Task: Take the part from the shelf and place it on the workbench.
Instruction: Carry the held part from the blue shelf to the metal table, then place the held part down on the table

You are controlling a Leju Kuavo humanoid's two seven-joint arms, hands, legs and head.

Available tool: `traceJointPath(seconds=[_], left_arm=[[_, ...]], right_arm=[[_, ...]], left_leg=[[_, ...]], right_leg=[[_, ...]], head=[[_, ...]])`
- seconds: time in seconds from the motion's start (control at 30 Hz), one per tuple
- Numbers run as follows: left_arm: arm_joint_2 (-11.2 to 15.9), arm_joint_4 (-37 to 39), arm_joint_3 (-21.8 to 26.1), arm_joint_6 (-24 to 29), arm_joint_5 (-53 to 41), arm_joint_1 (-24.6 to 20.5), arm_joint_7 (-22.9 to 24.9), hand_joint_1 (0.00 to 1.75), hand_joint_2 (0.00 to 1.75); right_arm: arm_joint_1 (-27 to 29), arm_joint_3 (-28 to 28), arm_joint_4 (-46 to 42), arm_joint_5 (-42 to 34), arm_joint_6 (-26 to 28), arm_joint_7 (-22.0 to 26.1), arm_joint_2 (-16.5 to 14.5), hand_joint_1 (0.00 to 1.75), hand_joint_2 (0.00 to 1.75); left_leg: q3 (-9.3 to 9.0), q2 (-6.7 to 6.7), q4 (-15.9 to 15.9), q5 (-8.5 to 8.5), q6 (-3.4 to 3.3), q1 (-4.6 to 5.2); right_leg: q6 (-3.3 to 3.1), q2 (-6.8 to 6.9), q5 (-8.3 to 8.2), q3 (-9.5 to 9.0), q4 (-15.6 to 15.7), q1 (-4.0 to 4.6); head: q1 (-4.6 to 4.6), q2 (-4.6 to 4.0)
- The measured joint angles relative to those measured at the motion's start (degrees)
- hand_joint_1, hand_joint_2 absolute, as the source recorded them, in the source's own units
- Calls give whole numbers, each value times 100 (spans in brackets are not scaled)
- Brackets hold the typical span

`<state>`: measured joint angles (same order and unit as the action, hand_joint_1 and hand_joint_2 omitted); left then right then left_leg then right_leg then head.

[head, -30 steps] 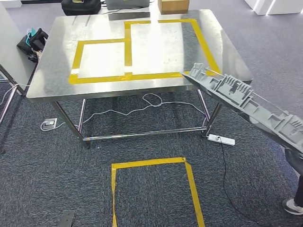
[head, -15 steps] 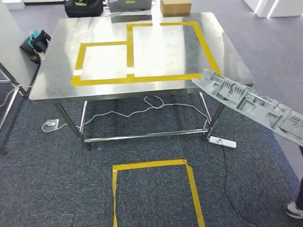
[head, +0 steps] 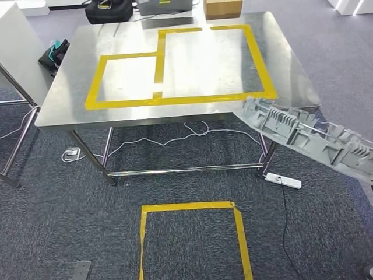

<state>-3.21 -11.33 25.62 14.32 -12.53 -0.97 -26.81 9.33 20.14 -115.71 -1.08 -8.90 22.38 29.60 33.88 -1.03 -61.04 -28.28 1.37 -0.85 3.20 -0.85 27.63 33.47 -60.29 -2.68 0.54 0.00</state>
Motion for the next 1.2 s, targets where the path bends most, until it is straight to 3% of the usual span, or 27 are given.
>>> traceJointPath(seconds=[0.1, 0.13, 0.17, 0.2, 0.27, 0.3, 0.33, 0.43, 0.47, 0.53, 0.6, 0.67, 0.7, 0.73, 0.77, 0.83, 0.87, 0.93, 1.0, 1.07, 1.1, 1.17, 1.2], left_arm=[[-2, 1, 0, -3, -18, -9, 1, 0, 175], [-3, 1, 0, -4, -22, 0, 1, 0, 175], [-4, 1, 0, -6, -25, 11, 1, 0, 175], [-4, 1, 0, -7, -27, 19, 1, 0, 175], [4, 1, 0, -9, -30, 27, 2, 0, 175], [9, 1, -1, -8, -33, 29, 2, 0, 175], [13, 1, -1, -7, -35, 26, 3, 0, 175], [11, 1, -1, -3, -39, 18, 7, 0, 175], [11, 1, 0, -3, -39, 21, 8, 0, 175], [11, 1, 0, -3, -39, 30, 8, 0, 175], [5, 1, 0, -5, -39, 42, 8, 0, 175], [-5, 1, 0, -9, -39, 67, 8, 0, 175], [-8, 1, 0, -9, -39, 79, 8, 0, 175], [-10, 1, 0, -9, -39, 85, 8, 0, 175], [-10, 1, 1, -9, -39, 91, 8, 0, 175], [0, 3, 3, -9, -40, 94, 10, 0, 175], [6, 4, 4, -8, -45, 91, 13, 0, 175], [18, 4, 4, -7, -62, 58, 24, 0, 175], [13, 3, 2, -11, -77, 8, 32, 0, 175], [2, 3, 0, -16, -83, -25, 34, 0, 175], [-2, 3, 0, -17, -84, -28, 35, 0, 175], [-11, 3, 0, -20, -89, -17, 37, 0, 175], [-15, 3, 0, -20, -91, -12, 38, 0, 175]], right_arm=[[25, -10, -31, 46, 9, -4, 30, 175, 175], [39, -15, -33, 66, 16, -9, 30, 175, 175], [54, -17, -33, 84, 23, -15, 32, 175, 175], [64, -17, -37, 95, 28, -21, 36, 175, 175], [70, -20, -53, 101, 33, -25, 47, 175, 175], [71, -26, -61, 101, 33, -25, 51, 175, 175], [72, -31, -67, 100, 35, -24, 54, 175, 175], [76, -37, -83, 112, 45, -31, 68, 175, 175], [74, -37, -89, 116, 47, -32, 73, 175, 175], [70, -40, -92, 115, 48, -28, 77, 175, 175], [75, -45, -92, 115, 48, -27, 76, 175, 175], [84, -50, -92, 120, 48, -30, 76, 175, 175], [87, -52, -92, 122, 48, -32, 76, 175, 175], [89, -54, -92, 123, 48, -32, 76, 175, 175], [94, -57, -90, 124, 48, -32, 74, 175, 175], [99, -81, -81, 128, 49, -37, 67, 175, 175], [101, -93, -78, 132, 54, -38, 65, 175, 175], [109, -102, -79, 159, 65, -45, 70, 175, 175], [127, -98, -79, 184, 70, -55, 84, 175, 175], [144, -103, -78, 182, 65, -54, 91, 175, 175], [153, -107, -74, 179, 54, -52, 94, 175, 175], [181, -107, -57, 177, 17, -64, 109, 175, 175], [193, -108, -47, 178, -5, -76, 122, 175, 175]], left_leg=[[703, 48, -1102, -317, -8, 8], [893, 49, -1321, -305, -33, 18], [990, 49, -1345, -173, -74, 38], [980, 49, -1156, 68, -132, 67], [775, 52, -483, 597, -292, 157], [637, 56, -163, 714, -358, 194], [529, 63, 55, 717, -382, 219], [325, 59, 337, 533, -339, 201], [258, 47, 381, 502, -347, 187], [119, 21, 422, 419, -377, 169], [-6, 8, 428, 303, -400, 177], [-170, -5, 428, 168, -402, 183], [-274, -13, 428, 92, -395, 182], [-382, -18, 428, 11, -383, 180], [-469, -22, 427, -74, -362, 184], [-583, -34, 414, -212, -314, 203], [-610, -34, 416, -258, -291, 213], [-655, -26, 428, -297, -249, 215], [-493, 3, 115, -229, -168, 203], [-7, 36, -605, -292, -54, 163], [258, 46, -930, -434, -11, 137], [629, 57, -1175, -684, 5, 110], [708, 59, -1089, -683, -16, 110]], right_leg=[[-66, 15, 105, -106, 8, 33], [-72, 16, 152, -153, 9, 49], [-75, 16, 206, -216, 10, 67], [-75, 15, 264, -293, 14, 85], [-69, 18, 382, -443, 49, 115], [-54, 17, 432, -499, 86, 128], [-34, 18, 465, -542, 142, 136], [54, 37, 439, -677, 203, 139], [73, 46, 426, -661, 94, 139], [79, 54, 548, -370, -428, 148], [76, 49, 851, 106, -1111, 166], [88, 47, 1027, 436, -1327, 177], [101, 49, 938, 492, -1178, 176], [121, 51, 693, 496, -892, 165], [146, 61, 310, 491, -558, 148], [114, 68, -206, 467, -107, 132], [65, 62, -298, 461, -37, 136], [-46, 39, -238, 388, -25, 141], [-115, 37, -191, 278, 24, 122], [-157, 40, -118, 122, 101, 110], [-164, 40, -73, 34, 141, 107], [-158, 37, 34, -166, 213, 101], [-153, 35, 88, -267, 243, 99]], head=[[13, 0], [14, 0], [13, 0], [11, 0], [5, 0], [2, 0], [-4, 0], [-8, 1], [-10, 1], [-27, 1], [-44, 2], [-51, 1], [-53, 1], [-55, 0], [-58, 0], [-63, 0], [-66, 1], [-64, 2], [-61, 3], [-57, 2], [-55, 2], [-54, 2], [-53, 2]])
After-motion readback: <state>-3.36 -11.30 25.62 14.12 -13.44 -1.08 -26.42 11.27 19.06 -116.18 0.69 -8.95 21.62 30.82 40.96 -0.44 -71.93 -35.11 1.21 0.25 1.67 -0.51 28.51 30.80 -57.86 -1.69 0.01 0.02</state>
